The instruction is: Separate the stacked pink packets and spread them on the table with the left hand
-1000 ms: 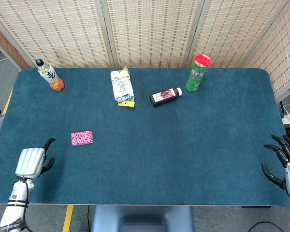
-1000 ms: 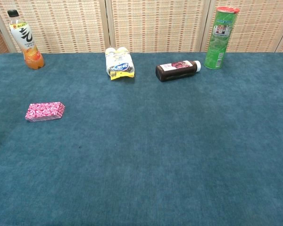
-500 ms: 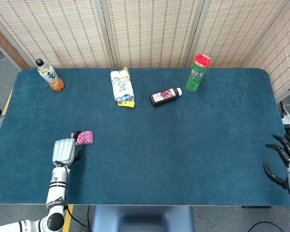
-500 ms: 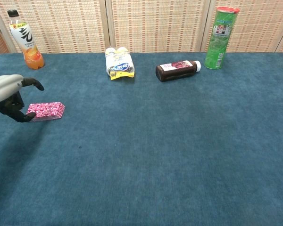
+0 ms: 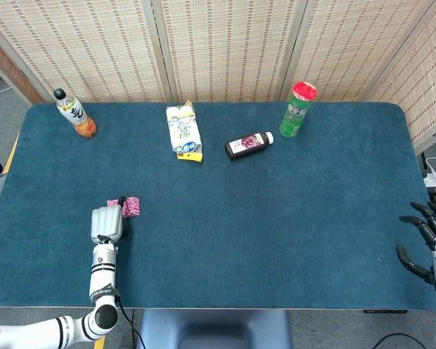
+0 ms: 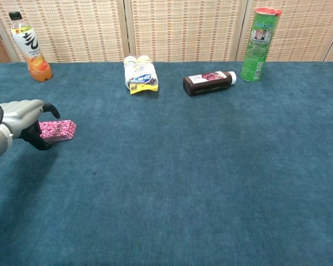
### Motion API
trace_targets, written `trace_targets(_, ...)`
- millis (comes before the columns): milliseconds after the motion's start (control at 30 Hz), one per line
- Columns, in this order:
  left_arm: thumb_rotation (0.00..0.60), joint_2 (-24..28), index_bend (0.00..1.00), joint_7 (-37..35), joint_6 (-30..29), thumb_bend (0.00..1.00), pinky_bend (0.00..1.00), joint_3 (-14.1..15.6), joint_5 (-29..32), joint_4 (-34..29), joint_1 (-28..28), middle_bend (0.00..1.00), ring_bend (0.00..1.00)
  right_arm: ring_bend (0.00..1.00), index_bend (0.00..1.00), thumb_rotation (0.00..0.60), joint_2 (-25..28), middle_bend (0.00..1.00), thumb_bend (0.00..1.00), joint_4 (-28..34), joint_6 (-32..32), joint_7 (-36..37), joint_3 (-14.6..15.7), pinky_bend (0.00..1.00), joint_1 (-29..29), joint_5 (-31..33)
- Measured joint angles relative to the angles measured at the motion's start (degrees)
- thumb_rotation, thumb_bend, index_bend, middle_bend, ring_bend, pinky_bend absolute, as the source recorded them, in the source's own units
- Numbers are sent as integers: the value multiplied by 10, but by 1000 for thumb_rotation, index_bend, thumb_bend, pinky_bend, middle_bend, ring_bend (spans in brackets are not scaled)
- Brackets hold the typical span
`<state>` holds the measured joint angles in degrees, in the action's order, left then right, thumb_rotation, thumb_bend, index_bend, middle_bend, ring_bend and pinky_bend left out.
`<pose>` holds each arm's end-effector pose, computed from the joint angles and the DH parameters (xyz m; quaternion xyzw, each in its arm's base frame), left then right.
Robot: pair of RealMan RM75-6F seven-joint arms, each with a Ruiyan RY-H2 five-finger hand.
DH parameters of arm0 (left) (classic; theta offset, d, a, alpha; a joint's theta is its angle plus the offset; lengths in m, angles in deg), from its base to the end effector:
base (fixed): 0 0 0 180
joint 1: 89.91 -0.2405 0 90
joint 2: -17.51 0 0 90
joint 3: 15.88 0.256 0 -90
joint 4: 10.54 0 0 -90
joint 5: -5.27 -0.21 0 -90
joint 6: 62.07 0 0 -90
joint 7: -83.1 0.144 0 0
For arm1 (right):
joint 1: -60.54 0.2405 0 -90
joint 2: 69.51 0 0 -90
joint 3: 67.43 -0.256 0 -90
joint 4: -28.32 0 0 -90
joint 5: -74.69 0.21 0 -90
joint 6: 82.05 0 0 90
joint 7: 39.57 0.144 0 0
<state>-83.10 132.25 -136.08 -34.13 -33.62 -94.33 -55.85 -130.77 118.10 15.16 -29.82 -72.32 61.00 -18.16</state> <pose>-0.1998 0.3241 -0.0254 -0.6016 -0.4543 -0.2342 0.6138 -0.3037 -0.1610 0.2035 0.5577 -0.3305 0.4845 0.5874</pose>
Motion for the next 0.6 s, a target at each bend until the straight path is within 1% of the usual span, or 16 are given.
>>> trace_targets(267, 600, -17, 220, 18, 2, 357, 1000, -13, 34, 31, 25, 1000, 1000, 92, 313, 600, 1, 152, 310, 2, -6, -1, 0, 565, 1, 2)
trace_targets(600, 600, -29, 220, 35, 14, 359, 1000, -21, 67, 69, 48, 1000, 1000, 92, 313, 600, 6, 152, 309, 5, -6, 4, 1, 565, 0, 4)
